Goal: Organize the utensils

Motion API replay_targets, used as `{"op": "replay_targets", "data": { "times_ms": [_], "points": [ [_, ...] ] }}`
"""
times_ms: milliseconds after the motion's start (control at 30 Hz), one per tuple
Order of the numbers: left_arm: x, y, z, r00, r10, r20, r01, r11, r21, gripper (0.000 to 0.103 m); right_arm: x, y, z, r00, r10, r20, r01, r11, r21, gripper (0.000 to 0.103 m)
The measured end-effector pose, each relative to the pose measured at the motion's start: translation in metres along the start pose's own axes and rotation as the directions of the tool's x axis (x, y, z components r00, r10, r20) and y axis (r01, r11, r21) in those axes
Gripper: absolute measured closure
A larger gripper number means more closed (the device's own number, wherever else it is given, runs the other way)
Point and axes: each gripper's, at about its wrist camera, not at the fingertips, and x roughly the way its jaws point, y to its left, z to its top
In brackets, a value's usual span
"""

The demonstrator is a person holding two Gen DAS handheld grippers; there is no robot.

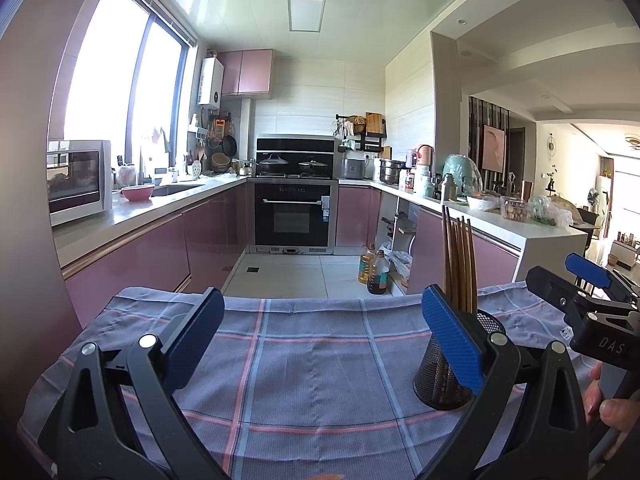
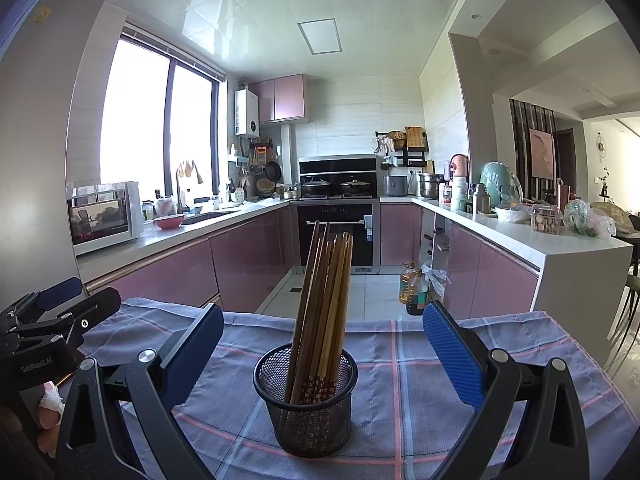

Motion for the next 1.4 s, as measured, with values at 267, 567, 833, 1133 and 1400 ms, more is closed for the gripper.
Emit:
{"op": "replay_targets", "data": {
  "times_ms": [267,567,833,1133,1400],
  "points": [
    [0.0006,-0.0008,-0.0018,1.0,-0.001,-0.002,0.001,1.0,0.0,0.006,-0.001,-0.0001,-0.0005,1.0,-0.004,0.004,0.004,1.0,0.002,0.006],
    [0.0003,-0.0012,-0.0045,1.0,-0.005,-0.006,0.005,1.0,0.002,0.006,0.0005,0.0014,-0.0006,1.0,-0.007,0.007,0.007,1.0,0.007,0.006],
    [0.0017,-0.0007,-0.0058,1.0,-0.006,-0.009,0.006,1.0,0.003,0.006,-0.0002,0.0016,-0.0014,1.0,-0.009,0.011,0.009,1.0,0.011,0.006],
    [0.0017,-0.0005,-0.0065,1.0,-0.006,-0.009,0.006,1.0,0.002,0.006,-0.0001,0.0023,-0.0017,1.0,-0.011,0.011,0.011,1.0,0.009,0.006],
    [0.0024,-0.0017,-0.0053,1.0,-0.007,-0.011,0.007,1.0,0.003,0.006,-0.0001,0.0022,-0.0019,1.0,-0.01,0.01,0.01,1.0,0.009,0.006]
  ]
}}
